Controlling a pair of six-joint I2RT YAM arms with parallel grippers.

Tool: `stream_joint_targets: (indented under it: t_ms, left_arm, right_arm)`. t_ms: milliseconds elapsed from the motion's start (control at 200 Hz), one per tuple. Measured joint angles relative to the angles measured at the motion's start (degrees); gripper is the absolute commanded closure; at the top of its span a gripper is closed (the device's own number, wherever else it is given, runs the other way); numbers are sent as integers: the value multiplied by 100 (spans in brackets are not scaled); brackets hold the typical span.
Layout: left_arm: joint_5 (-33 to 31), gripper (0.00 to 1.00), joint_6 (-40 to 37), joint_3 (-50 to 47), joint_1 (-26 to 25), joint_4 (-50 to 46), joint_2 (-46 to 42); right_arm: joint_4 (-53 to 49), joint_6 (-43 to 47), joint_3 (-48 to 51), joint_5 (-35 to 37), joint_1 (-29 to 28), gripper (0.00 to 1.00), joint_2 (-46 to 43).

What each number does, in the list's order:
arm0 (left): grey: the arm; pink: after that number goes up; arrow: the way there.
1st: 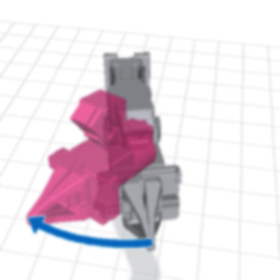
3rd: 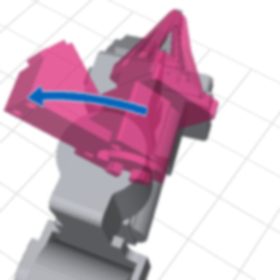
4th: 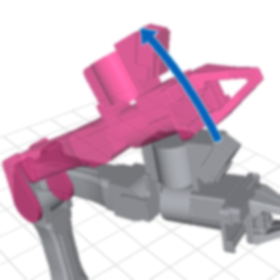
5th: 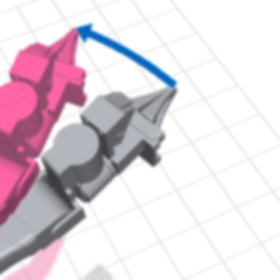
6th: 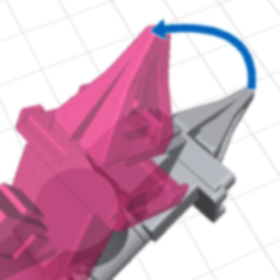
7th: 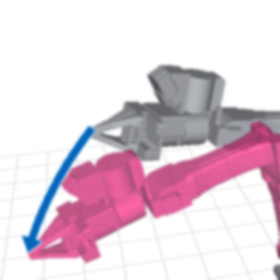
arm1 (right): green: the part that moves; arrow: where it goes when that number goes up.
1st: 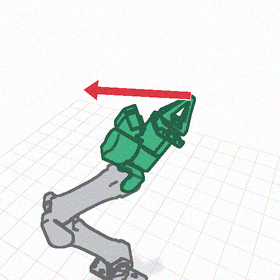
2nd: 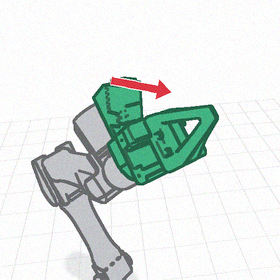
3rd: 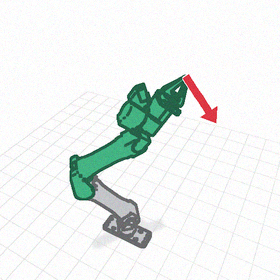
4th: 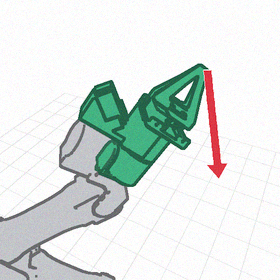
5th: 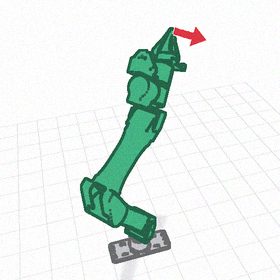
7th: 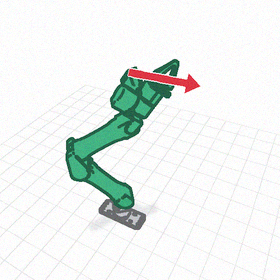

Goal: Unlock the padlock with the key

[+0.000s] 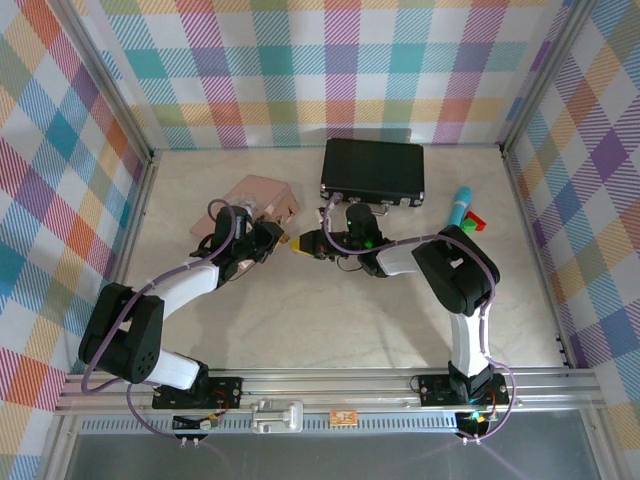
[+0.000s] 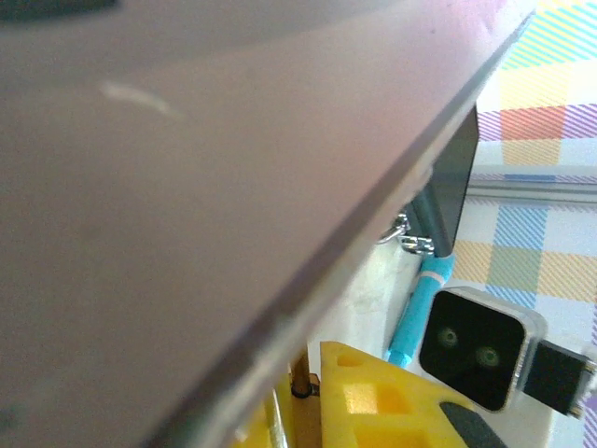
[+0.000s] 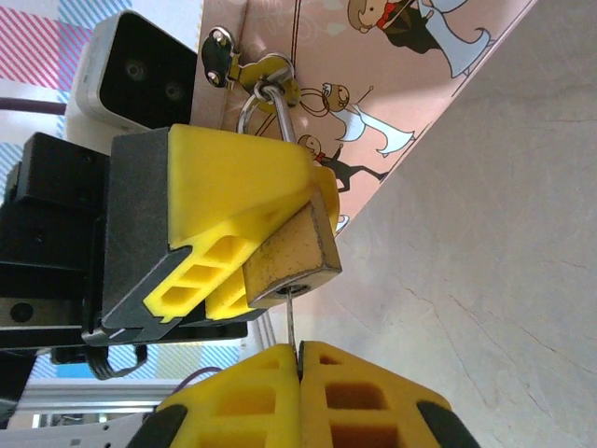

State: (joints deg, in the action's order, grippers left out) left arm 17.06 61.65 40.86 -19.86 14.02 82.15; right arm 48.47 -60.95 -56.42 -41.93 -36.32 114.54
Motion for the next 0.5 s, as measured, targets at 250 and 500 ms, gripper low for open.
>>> stream_joint_targets:
  t_ms: [250, 500]
  left_arm:
    - [7, 100, 26, -205, 2, 319, -98]
    - [70, 100, 26, -254, 7, 645, -122]
  right_arm:
    - [1259, -1012, -81, -643, 184, 100, 575]
    - [1493, -1545, -251, -940, 229, 100, 669]
